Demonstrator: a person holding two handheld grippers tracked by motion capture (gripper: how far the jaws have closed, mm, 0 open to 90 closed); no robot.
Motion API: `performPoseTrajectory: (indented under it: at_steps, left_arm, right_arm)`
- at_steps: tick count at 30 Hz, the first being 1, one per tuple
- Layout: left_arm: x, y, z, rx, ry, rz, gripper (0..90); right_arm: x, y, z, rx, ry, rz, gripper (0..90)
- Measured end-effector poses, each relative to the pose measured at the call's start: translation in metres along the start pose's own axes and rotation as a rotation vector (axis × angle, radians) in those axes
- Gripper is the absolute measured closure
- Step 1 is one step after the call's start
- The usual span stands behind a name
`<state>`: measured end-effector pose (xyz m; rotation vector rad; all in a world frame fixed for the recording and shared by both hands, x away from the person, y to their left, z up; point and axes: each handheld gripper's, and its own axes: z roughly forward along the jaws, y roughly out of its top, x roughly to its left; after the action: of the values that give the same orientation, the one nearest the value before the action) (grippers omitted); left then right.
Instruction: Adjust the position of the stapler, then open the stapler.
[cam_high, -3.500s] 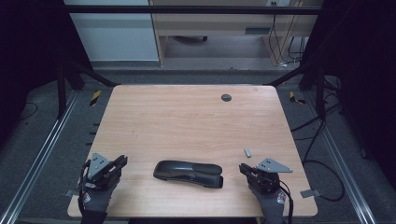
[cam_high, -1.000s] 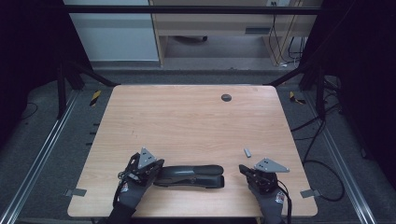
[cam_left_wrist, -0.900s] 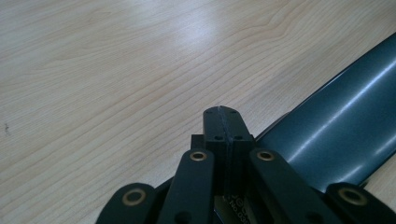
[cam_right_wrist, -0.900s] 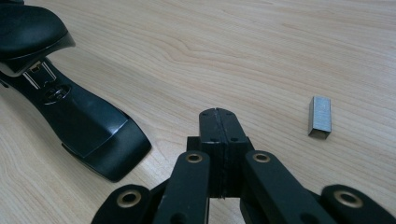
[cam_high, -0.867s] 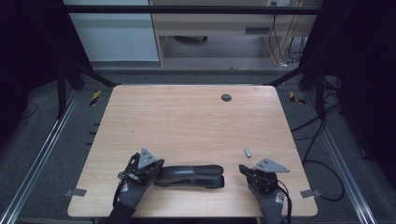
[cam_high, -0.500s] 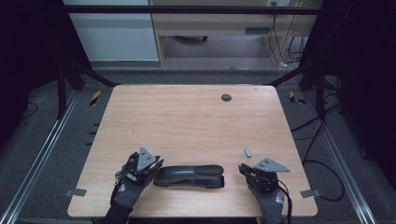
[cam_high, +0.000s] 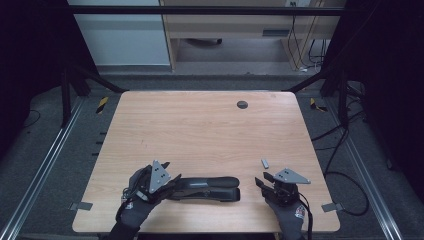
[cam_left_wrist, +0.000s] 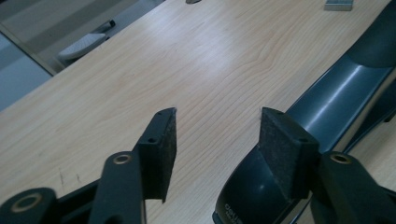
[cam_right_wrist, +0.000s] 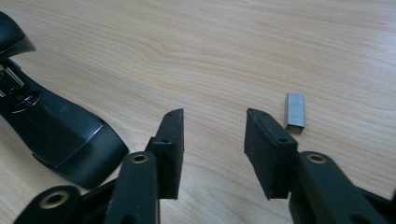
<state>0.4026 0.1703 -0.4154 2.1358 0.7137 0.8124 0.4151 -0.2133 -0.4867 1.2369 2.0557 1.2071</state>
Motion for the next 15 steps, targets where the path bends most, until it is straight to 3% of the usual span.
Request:
performPoseTrajectory:
  at_steps: [1,15]
  left_arm:
    - [-0.004,0.004,-0.003,0.0,0.009,0.025,40.2]
    - [-0.027,0.022,-0.02,-0.024,-0.013,0.134,31.1]
  right_arm:
    - [0.0,0.0,0.0,-0.002,-0.007,0.002,54.7]
    - [-0.002,0.001,-0.002,-0.006,-0.024,0.006,52.8]
